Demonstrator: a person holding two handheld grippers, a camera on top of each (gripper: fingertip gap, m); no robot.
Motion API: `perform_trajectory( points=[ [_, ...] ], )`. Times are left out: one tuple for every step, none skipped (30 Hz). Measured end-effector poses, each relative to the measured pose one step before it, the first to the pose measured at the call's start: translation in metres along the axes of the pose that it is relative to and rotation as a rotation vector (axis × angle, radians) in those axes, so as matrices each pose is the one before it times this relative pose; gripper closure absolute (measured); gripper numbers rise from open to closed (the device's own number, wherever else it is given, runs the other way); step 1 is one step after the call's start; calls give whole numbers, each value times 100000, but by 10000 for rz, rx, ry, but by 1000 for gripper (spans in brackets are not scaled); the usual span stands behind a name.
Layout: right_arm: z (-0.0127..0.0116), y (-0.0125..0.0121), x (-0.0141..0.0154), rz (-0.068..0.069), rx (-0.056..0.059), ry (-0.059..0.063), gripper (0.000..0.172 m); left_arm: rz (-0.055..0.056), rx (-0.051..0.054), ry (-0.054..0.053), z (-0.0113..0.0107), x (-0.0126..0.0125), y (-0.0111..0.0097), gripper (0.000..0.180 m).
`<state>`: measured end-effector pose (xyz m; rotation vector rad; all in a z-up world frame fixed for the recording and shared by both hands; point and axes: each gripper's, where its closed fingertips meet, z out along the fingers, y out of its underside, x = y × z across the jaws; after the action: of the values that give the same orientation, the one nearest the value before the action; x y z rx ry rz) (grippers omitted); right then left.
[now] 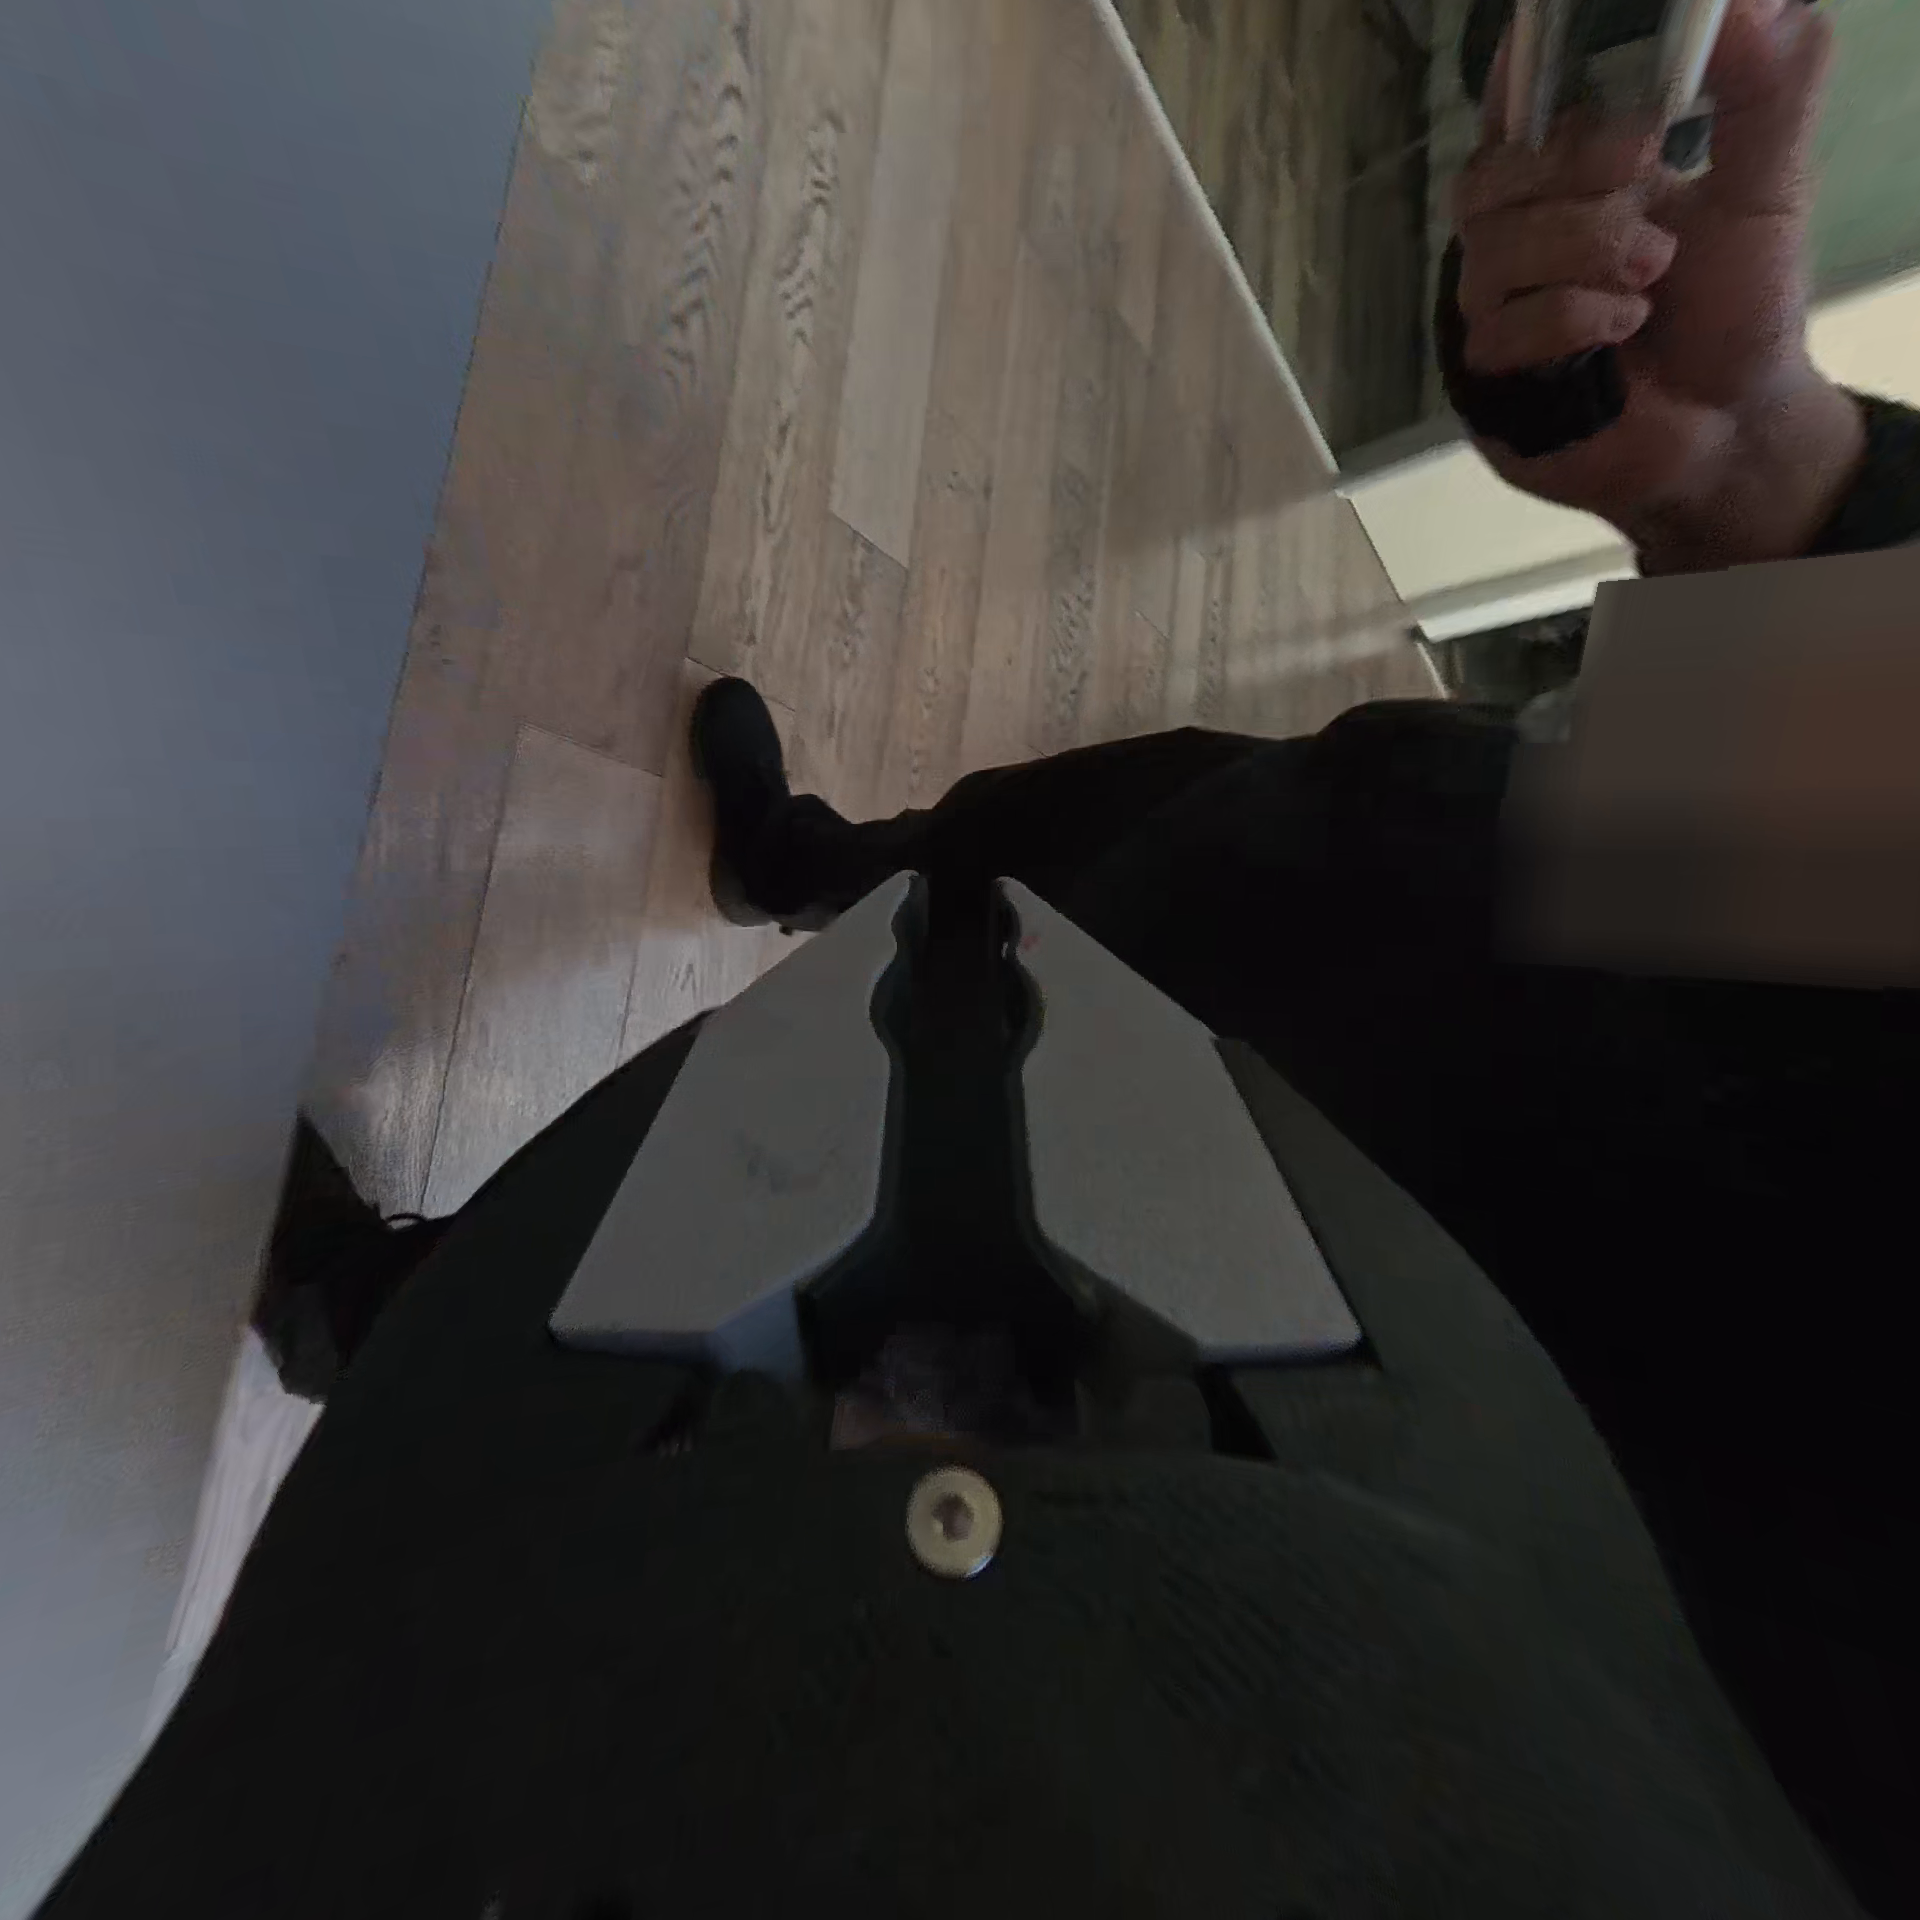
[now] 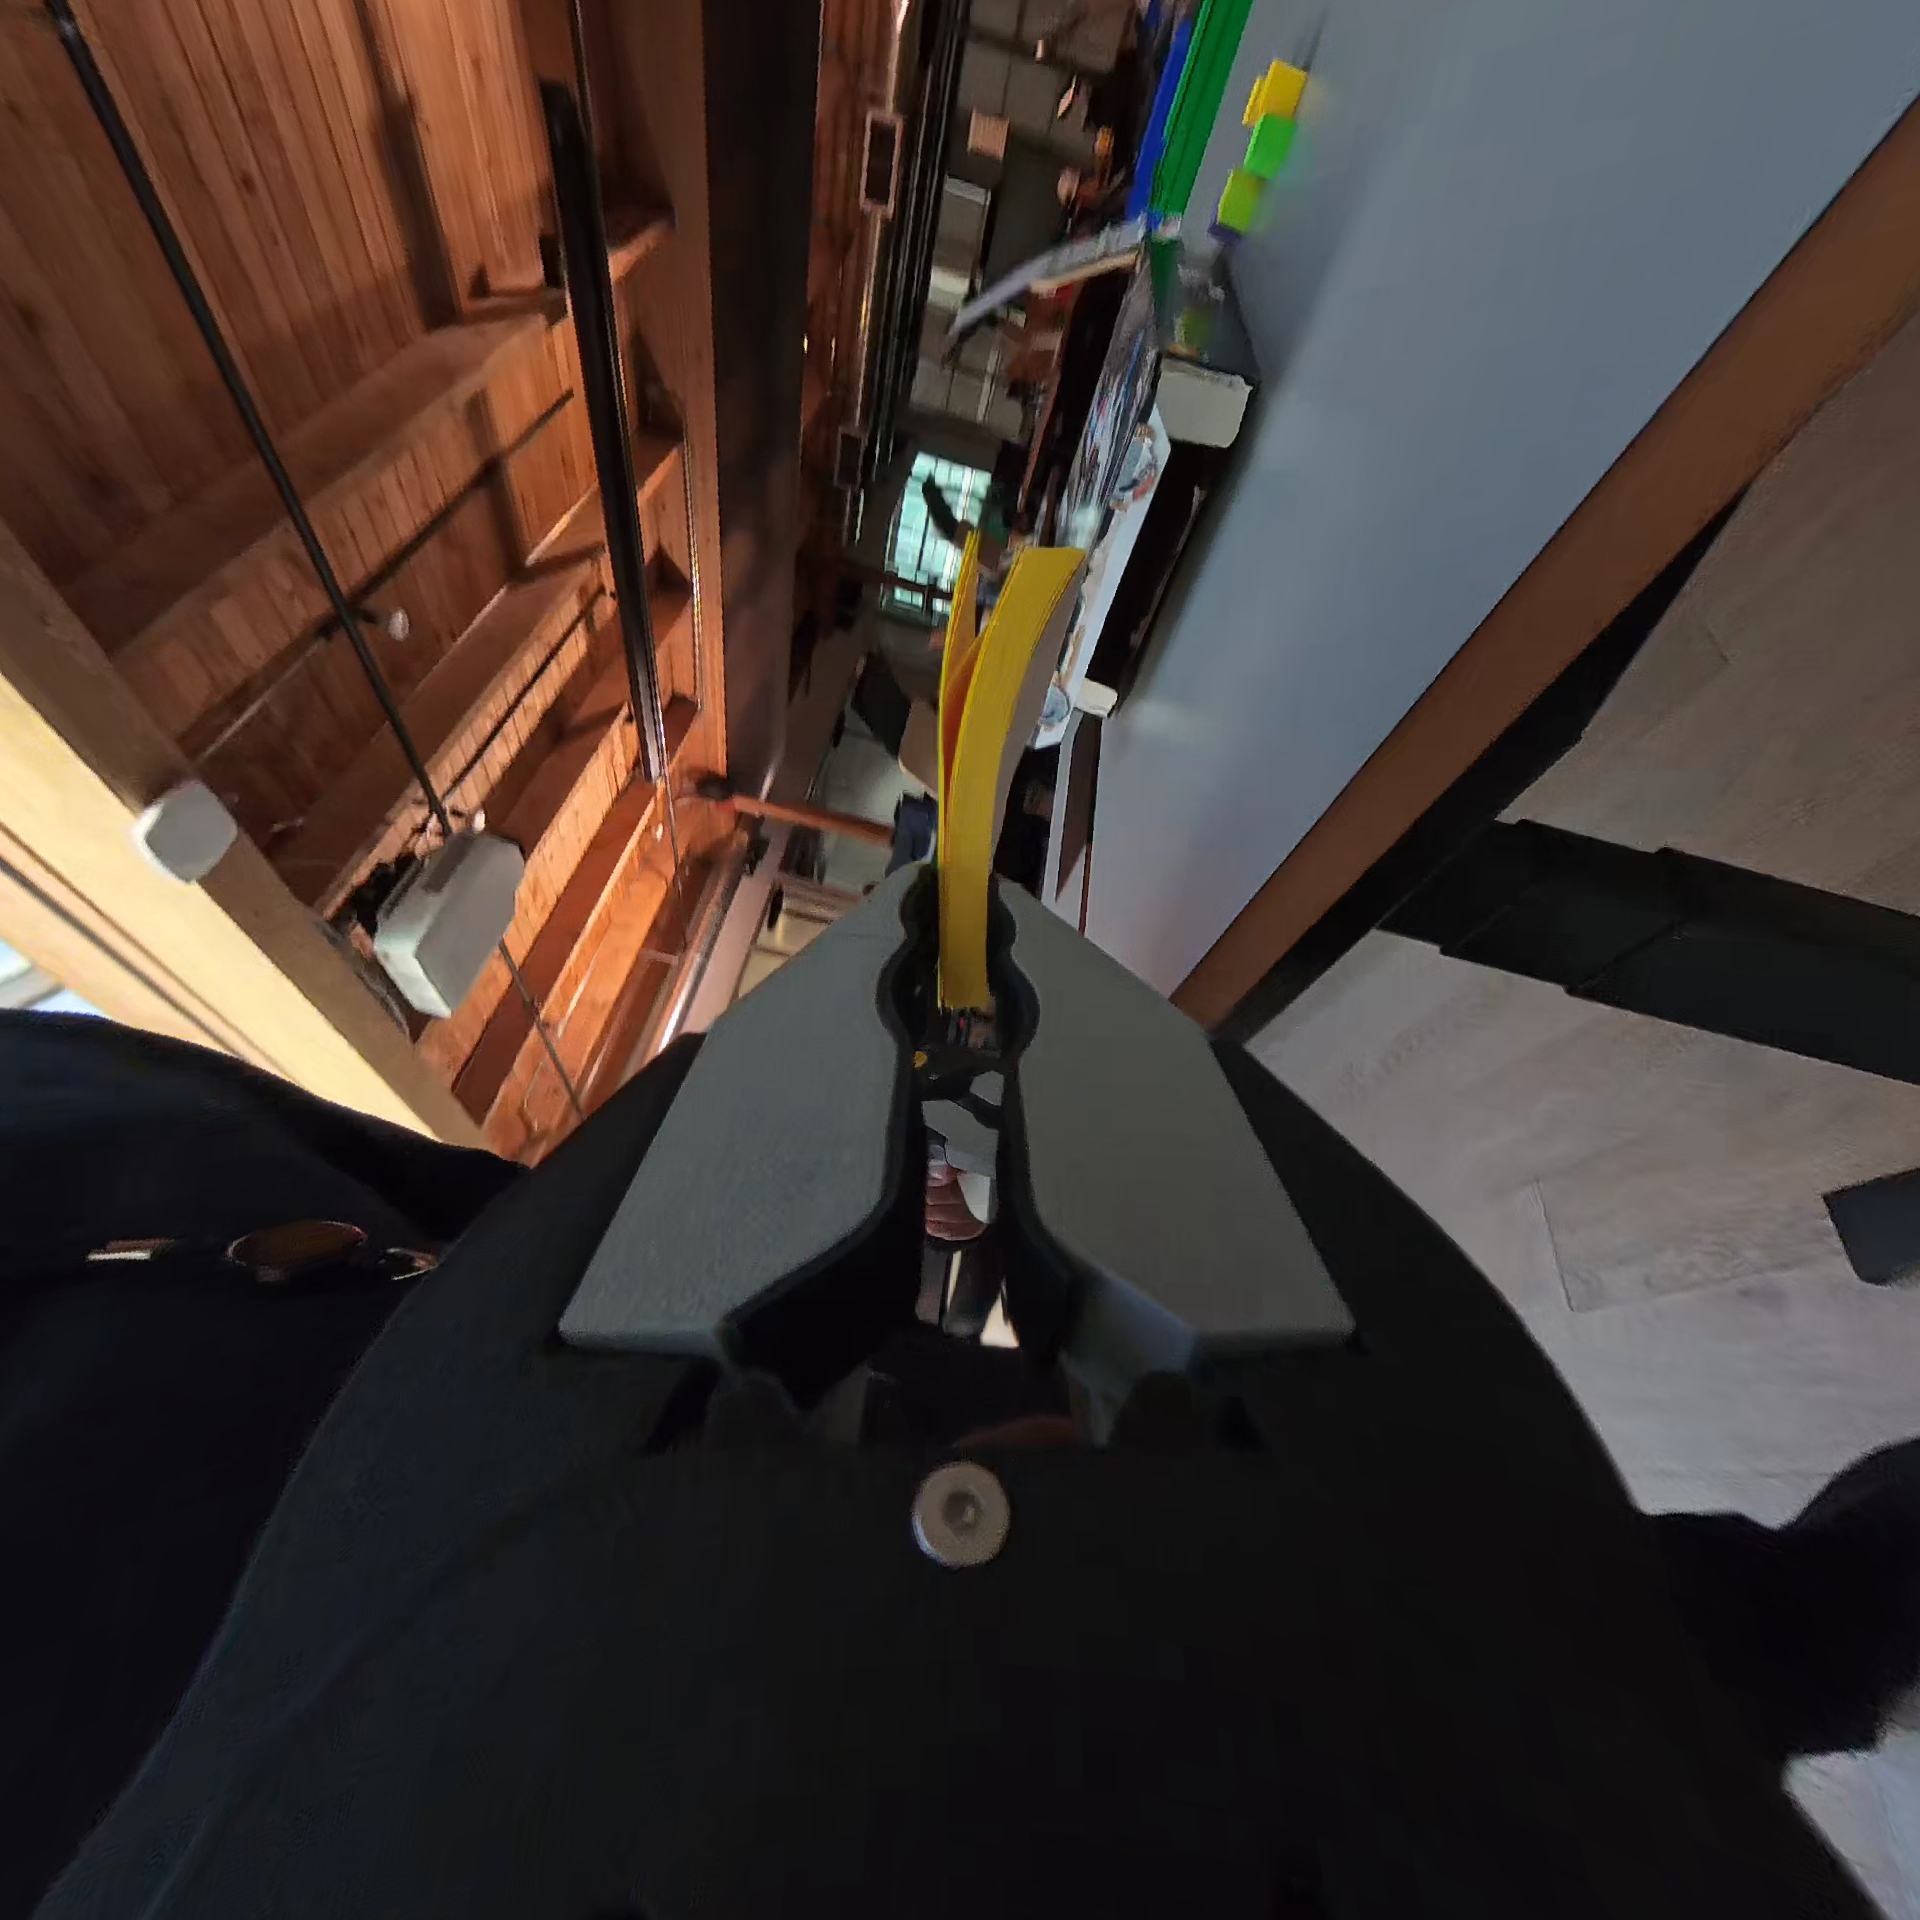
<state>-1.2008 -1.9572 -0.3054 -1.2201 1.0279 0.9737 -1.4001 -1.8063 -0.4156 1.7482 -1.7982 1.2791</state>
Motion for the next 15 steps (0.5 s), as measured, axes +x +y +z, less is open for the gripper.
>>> perform_trajectory(
  points=[
    [-513,-1268,380,-142,-708,-11,167,-300,372,-726,429,-9,687,173],
    [-581,-1223,349,-143,-740,97,167,-467,393,-717,307,117,1079,175],
    [-619,-1306,117,-109,-654,65,167,-582,294,-665,133,245,1508,177],
    [-610,-1364,-158,-95,-582,-33,167,-570,201,-692,-154,216,1847,178],
    [-517,-1315,-201,-102,-584,-54,167,-584,206,-712,-420,85,2011,178],
    [-408,-1257,-63,-130,-617,3,167,-674,194,-644,-556,-36,2188,178],
    [-289,-1216,139,-202,-637,70,167,-778,144,-555,-553,-190,2342,178],
    [-150,-1218,347,-303,-633,105,167,-800,111,-521,-451,-383,2428,178],
    [-16,-1248,523,-367,-600,117,166,-723,69,-537,-276,-564,2442,178],
    [136,-1286,705,-340,-547,104,166,-621,4,-562,-74,-620,2404,178],
    [270,-1316,798,-269,-478,71,166,-572,-26,-525,114,-449,2160,178],
    [388,-1388,782,-211,-391,34,166,-472,79,-443,215,-32,1503,179],
    [445,-1427,675,-201,-323,-1,166,-263,298,-355,280,510,502,180],
    [464,-1385,592,-227,-299,-17,166,-112,393,-215,460,1086,-413,180],
    [431,-1296,589,-233,-297,-18,166,36,364,-78,796,1527,-1135,180]
  ],
)
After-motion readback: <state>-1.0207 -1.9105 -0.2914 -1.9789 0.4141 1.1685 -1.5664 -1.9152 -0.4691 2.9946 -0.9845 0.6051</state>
